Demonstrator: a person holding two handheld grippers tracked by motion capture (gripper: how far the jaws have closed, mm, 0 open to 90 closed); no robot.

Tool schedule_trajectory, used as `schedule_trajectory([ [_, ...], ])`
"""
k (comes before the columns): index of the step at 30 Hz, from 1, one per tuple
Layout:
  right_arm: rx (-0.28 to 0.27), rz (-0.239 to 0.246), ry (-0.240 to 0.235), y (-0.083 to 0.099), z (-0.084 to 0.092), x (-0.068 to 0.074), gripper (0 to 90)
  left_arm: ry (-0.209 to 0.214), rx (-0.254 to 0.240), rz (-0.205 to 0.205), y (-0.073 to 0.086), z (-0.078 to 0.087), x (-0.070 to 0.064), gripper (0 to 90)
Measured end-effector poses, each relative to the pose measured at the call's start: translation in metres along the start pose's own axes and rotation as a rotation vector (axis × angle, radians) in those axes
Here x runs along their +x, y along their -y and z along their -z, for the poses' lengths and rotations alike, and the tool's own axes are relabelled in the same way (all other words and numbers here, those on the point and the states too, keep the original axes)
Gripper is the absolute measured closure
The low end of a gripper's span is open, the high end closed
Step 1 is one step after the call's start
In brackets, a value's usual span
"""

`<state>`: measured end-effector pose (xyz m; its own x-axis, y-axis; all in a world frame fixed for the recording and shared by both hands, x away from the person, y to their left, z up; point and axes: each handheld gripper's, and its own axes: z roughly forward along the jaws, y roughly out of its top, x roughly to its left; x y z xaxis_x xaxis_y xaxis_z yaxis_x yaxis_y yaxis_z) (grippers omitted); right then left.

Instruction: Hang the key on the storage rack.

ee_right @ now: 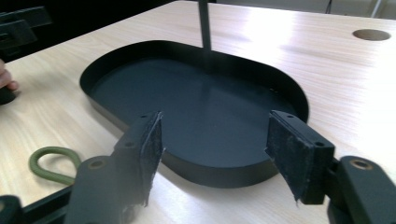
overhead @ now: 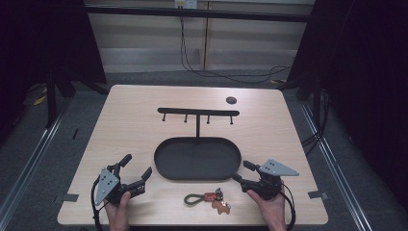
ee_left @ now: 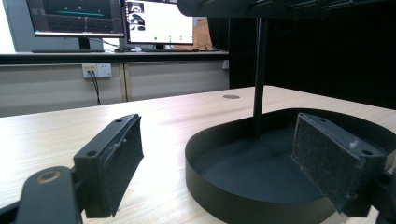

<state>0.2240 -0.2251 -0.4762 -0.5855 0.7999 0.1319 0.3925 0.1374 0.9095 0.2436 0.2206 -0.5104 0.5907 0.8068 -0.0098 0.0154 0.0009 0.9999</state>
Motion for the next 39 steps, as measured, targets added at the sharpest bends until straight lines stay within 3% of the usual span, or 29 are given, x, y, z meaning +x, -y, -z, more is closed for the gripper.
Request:
schedule_trajectory([
  [11, 0.109, 0.052, -0.156, -0.012, -0.016, 0.016, 46.7, 0.002, -0.002, 0.002, 0.0, 0.0, 0.0, 16.0],
  [16, 0.109, 0.092, -0.129, -0.022, -0.022, 0.027, 42.8, 0.004, -0.001, 0.004, 0.0, 0.0, 0.0, 16.0],
  [21, 0.148, 0.1, -0.188, -0.031, -0.028, 0.031, 43.3, 0.005, -0.002, 0.006, 0.0, 0.0, 0.0, 16.0],
  [26, 0.217, 0.122, -0.246, -0.036, -0.035, 0.035, 49.6, 0.003, -0.002, 0.003, 0.0, 0.0, 0.0, 16.0],
  [30, 0.22, 0.115, -0.303, -0.039, -0.037, 0.038, 54.4, 0.003, -0.002, 0.002, 0.0, 0.0, 0.0, 16.0],
  [32, 0.245, 0.133, -0.293, -0.04, -0.039, 0.04, 55.7, 0.003, -0.002, 0.003, 0.0, 0.0, 0.0, 16.0],
  [39, 0.344, 0.182, -0.333, -0.048, -0.051, 0.049, 53.2, 0.006, -0.003, 0.007, 0.0, 0.0, 0.0, 16.0],
])
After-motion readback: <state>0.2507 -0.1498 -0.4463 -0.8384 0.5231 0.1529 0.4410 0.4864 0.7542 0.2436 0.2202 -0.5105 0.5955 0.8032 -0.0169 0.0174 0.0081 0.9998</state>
